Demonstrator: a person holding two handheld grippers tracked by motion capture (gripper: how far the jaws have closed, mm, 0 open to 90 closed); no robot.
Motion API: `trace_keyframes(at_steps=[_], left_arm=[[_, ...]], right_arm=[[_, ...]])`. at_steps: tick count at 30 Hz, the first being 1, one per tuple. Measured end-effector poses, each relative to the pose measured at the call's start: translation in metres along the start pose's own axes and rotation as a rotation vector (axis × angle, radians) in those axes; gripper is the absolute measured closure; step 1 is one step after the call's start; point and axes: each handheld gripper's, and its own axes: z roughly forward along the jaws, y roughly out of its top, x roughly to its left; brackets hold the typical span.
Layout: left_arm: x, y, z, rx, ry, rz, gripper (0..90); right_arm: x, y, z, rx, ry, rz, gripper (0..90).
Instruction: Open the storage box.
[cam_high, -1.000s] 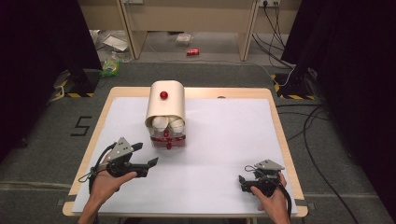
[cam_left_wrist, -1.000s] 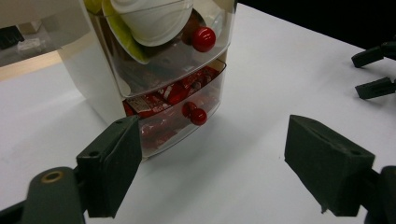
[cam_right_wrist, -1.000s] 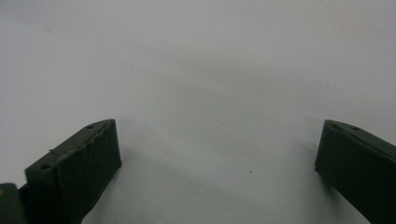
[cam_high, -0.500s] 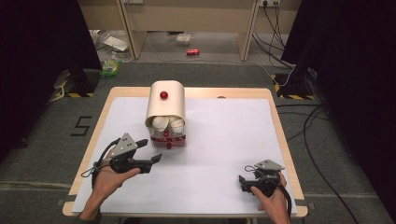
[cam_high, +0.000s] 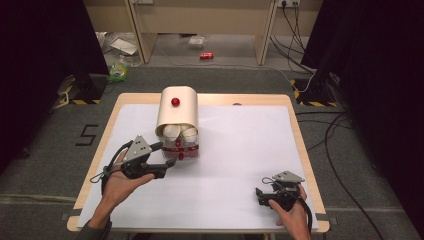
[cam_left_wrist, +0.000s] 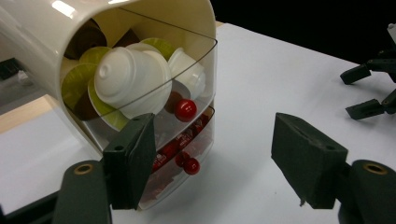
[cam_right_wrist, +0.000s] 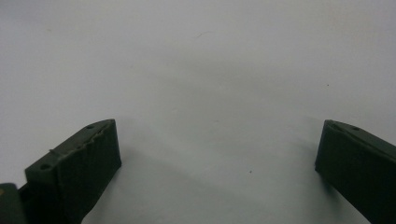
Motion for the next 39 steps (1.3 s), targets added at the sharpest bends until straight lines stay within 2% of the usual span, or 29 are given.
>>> trace_keyframes(at_steps=[12, 19, 25, 32, 33, 39], left_arm=[[0.003, 0.013, 0.006, 0.003, 0.014, 0.026, 34.6], [0.011, 0.016, 0.012, 0.009, 0.029, 0.024, 34.4], [0.012, 0.018, 0.017, 0.01, 0.04, 0.042, 33.9], [0.015, 0.019, 0.024, 0.034, 0.055, 0.061, 33.3], [0.016, 0.019, 0.026, 0.037, 0.061, 0.075, 32.4], [0.019, 0.019, 0.027, 0.05, 0.056, 0.061, 32.4]], right_arm=[[0.0, 0.0, 0.0, -0.001, 0.0, 0.0, 0.4], [0.0, 0.0, 0.0, -0.002, 0.0, -0.003, 0.4], [0.0, 0.0, 0.0, -0.002, 0.0, -0.001, 0.4], [0.0, 0.0, 0.0, -0.002, 0.0, -0.003, 0.4], [0.0, 0.0, 0.0, -0.003, 0.0, -0.005, 0.4], [0.0, 0.0, 0.0, -0.002, 0.0, -0.001, 0.4]])
